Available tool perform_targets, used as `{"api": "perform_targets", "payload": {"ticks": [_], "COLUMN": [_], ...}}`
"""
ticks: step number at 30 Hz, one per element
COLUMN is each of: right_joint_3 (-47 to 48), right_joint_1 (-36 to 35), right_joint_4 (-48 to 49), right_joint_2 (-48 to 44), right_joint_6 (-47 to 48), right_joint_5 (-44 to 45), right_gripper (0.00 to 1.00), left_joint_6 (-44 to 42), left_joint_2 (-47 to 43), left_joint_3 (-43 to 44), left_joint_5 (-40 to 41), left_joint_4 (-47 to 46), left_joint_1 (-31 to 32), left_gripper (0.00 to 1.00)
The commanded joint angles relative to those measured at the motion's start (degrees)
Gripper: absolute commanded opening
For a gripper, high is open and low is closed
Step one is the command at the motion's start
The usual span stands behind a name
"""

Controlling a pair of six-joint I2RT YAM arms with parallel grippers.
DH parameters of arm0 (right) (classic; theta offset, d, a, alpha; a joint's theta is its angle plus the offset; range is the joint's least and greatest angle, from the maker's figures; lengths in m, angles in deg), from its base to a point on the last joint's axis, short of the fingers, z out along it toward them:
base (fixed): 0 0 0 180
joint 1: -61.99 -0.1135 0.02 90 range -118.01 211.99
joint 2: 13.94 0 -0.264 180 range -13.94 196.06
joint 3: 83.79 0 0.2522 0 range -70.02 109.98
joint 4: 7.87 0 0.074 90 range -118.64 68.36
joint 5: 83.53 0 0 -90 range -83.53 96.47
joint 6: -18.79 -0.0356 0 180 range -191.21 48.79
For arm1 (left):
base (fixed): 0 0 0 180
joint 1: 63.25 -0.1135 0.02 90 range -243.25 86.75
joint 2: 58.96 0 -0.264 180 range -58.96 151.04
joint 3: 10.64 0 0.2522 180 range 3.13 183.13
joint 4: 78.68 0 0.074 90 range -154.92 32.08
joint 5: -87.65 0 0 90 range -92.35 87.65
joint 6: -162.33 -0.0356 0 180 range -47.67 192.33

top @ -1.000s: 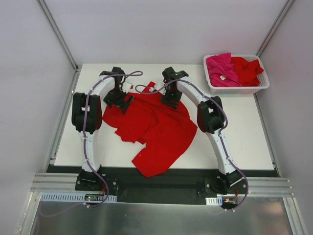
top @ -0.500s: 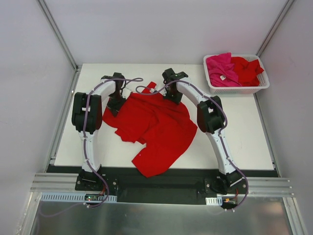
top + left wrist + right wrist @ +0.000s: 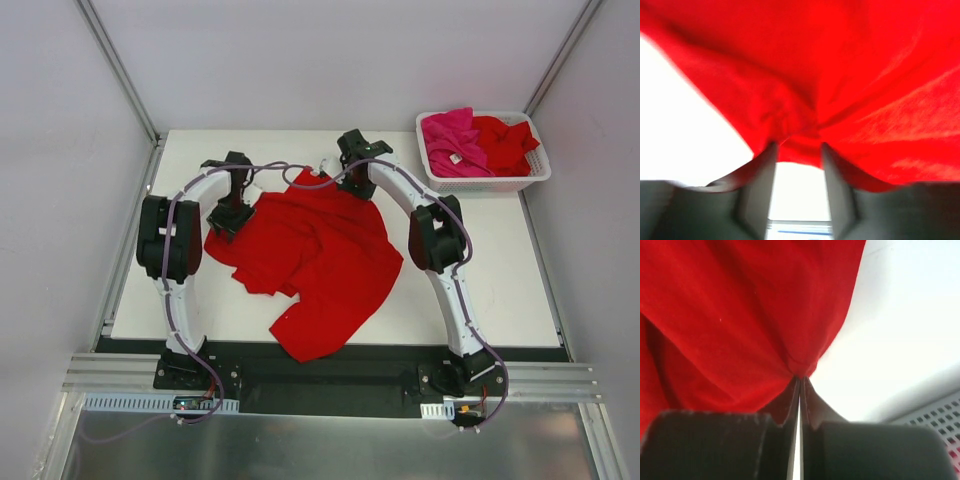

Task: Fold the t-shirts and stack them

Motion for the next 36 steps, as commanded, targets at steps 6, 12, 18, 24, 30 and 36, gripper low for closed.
{"api": "perform_targets", "payload": {"ticks": [6, 12, 18, 24, 30, 36], "right_joint_3": [-0.9, -2.0, -2.1, -2.2, -2.2, -2.4], "right_joint_1": [0.0, 0.0, 0.0, 0.0, -0.2, -0.2], "right_joint_4": [-0.1, -0.5, -1.1, -1.4, -1.4, -1.8], "right_joint_2": [-3.8, -4.6, -4.6, -4.3, -4.3, -4.3], "right_joint_6": [-2.2, -1.6, -1.0, -0.8, -0.6, -0.5], "right_joint_5": [-0.4, -0.7, -0.2, -0.1, 0.1, 0.0], "right_gripper": [0.01, 0.01, 0.01, 0.01, 0.01, 0.01], "left_joint_6": [-2.1, -1.7, -1.8, -0.9, -0.3, -0.7], "left_joint_2": [-5.2, -0.7, 1.6, 3.5, 4.6, 4.9], "left_joint_3": [3.2, 6.7, 10.6, 10.9, 9.5, 8.0], "left_joint_5": [4.7, 2.7, 0.5, -2.6, -3.6, -2.0], "left_joint_4": [0.1, 0.2, 0.8, 2.1, 2.6, 2.5], "left_joint_1": [-0.6, -0.5, 1.4, 3.3, 3.4, 3.3], "left_gripper": [0.58, 0.58, 0.58, 0.57, 0.56, 0.55]}}
